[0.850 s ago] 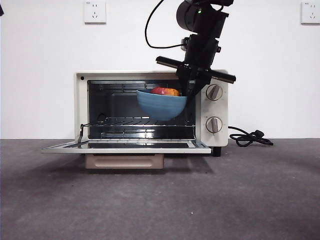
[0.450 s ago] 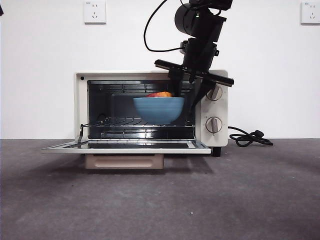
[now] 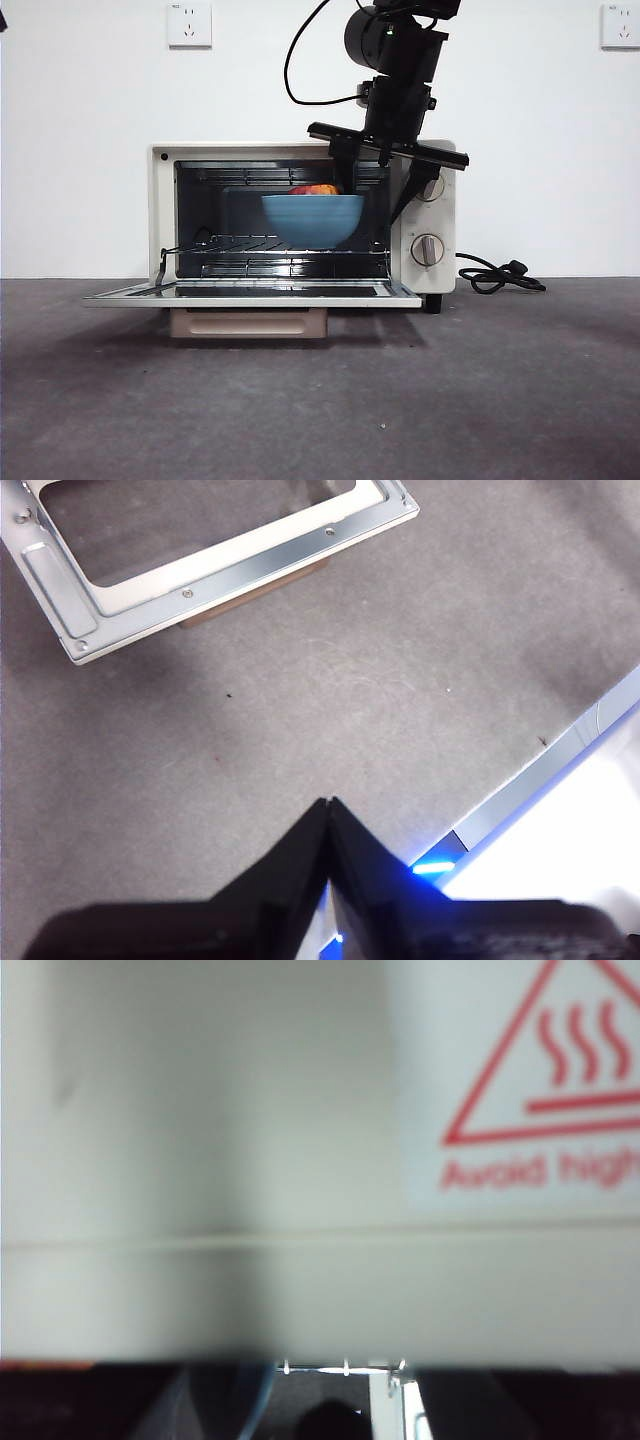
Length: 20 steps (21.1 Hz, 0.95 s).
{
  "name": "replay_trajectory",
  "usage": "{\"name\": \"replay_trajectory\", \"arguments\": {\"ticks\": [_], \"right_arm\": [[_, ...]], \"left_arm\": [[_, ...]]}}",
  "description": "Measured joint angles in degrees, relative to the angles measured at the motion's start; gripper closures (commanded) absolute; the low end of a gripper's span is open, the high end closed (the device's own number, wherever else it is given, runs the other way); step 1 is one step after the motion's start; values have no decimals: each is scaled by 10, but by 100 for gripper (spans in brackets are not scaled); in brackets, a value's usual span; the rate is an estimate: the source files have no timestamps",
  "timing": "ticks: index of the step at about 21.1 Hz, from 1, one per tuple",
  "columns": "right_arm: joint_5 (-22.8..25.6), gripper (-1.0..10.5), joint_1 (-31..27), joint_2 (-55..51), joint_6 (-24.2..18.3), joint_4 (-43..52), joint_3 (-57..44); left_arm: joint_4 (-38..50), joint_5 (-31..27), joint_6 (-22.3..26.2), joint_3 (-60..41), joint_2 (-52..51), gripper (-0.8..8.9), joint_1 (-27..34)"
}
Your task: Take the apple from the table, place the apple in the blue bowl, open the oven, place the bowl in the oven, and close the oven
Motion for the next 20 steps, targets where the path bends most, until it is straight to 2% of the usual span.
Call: {"name": "replay_trajectory", "arguments": {"ticks": [14,20], "right_arm": [[73,691,25,-39,-41,1,0],[82,694,27,-92,-75,-10,0]], "left_arm": [[7,-1,0,0,0,818,0],[20,-2,0,0,2,818,0]]}}
